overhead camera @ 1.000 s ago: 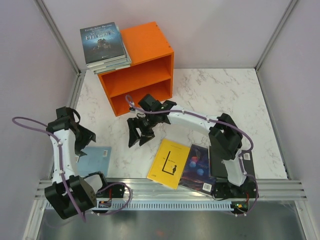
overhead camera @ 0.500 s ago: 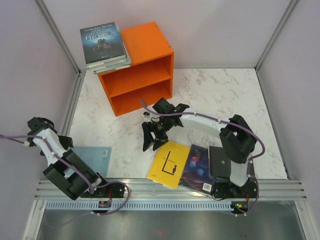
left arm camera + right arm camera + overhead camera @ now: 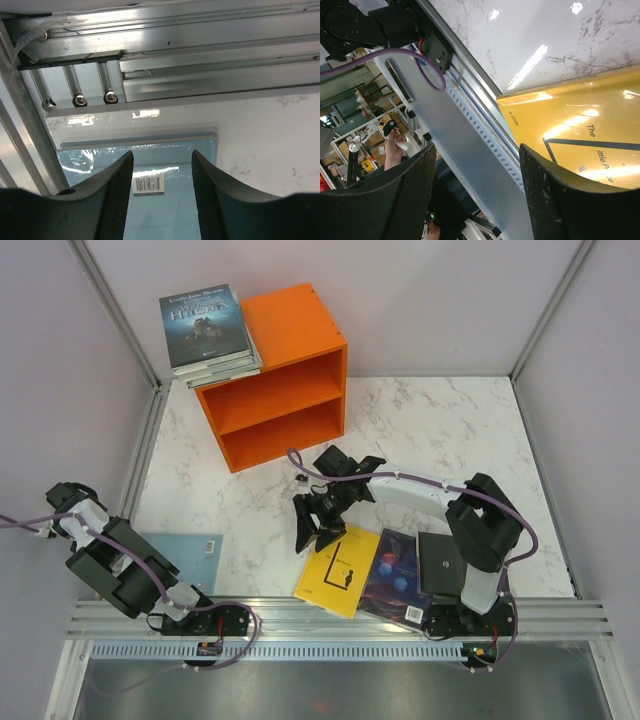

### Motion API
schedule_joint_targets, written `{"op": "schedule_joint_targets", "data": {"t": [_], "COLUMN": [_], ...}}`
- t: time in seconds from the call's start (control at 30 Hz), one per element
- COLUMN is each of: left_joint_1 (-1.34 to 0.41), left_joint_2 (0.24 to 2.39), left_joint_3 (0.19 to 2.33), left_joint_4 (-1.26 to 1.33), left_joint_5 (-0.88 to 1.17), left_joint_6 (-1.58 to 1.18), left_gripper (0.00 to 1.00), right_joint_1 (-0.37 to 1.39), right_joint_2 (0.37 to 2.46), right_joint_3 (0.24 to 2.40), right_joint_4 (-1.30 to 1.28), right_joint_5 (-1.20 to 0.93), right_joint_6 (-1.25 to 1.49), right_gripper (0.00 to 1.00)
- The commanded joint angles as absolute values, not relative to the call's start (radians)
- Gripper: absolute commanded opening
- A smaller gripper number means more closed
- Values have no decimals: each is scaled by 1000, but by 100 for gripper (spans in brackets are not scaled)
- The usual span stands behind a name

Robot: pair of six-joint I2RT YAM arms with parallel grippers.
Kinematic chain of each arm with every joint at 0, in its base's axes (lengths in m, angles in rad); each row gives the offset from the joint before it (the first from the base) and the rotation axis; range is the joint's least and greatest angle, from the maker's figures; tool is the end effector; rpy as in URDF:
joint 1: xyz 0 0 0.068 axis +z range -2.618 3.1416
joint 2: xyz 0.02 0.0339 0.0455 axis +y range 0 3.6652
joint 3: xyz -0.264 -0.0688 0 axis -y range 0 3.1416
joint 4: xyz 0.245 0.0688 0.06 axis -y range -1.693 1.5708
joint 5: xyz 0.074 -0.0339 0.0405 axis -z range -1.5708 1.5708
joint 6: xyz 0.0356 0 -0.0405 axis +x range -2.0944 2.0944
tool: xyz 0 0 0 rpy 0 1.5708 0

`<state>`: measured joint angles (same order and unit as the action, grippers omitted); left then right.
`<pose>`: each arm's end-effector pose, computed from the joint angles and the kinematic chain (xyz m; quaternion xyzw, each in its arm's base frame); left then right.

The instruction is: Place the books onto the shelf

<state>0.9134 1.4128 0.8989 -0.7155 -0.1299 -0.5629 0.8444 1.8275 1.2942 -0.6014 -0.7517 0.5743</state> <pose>0.1539 0.2070 0.2030 -0.6699 0.7200 0.0925 0.1558 0.2281 0.2933 0.2053 0.2010 -0.8892 -0.4030 0.0807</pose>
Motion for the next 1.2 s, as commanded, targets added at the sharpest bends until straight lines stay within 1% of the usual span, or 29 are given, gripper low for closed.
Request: {"op": "schedule_joint_targets", "data": {"t": [0.0, 0.37, 0.47, 0.53, 0.6, 0.63, 0.73, 0.87, 1.07, 1.1, 1.17], "left_joint_1": [934, 925, 907, 855, 798, 749, 688, 559, 283, 199, 103], "left_joint_2": [1494, 1667, 1686, 1671, 1614, 1592, 1521, 1542, 1516, 1508, 1514], "left_joint_3": [858, 802, 775, 749, 745, 749, 755, 810, 744, 721, 716], "left_joint_4": [-622, -548, -538, -537, -548, -555, -583, -635, -666, -661, -661], "left_joint_5": [-127, -74, -37, -34, -80, -84, -66, -22, -23, -21, -14], "left_joint_6": [-546, -620, -640, -658, -686, -693, -779, -863, -1015, -1043, -1106], "left_gripper": [54, 54, 54, 52, 57, 56, 55, 54, 54, 54, 54], "right_joint_1": [847, 825, 818, 808, 799, 793, 775, 741, 693, 689, 680], "right_joint_2": [1784, 1810, 1810, 1809, 1804, 1796, 1783, 1766, 1741, 1738, 1733], "right_joint_3": [1269, 1266, 1264, 1256, 1252, 1247, 1224, 1201, 1175, 1172, 1170], "right_joint_4": [-581, -583, -583, -583, -584, -584, -583, -584, -583, -583, -583], "right_joint_5": [-759, -761, -761, -759, -759, -759, -758, -756, -755, -753, -753], "right_joint_6": [566, 552, 548, 546, 542, 540, 534, 523, 509, 509, 506], "right_gripper": [71, 71, 71, 71, 71, 71, 71, 71, 71, 71, 71]}}
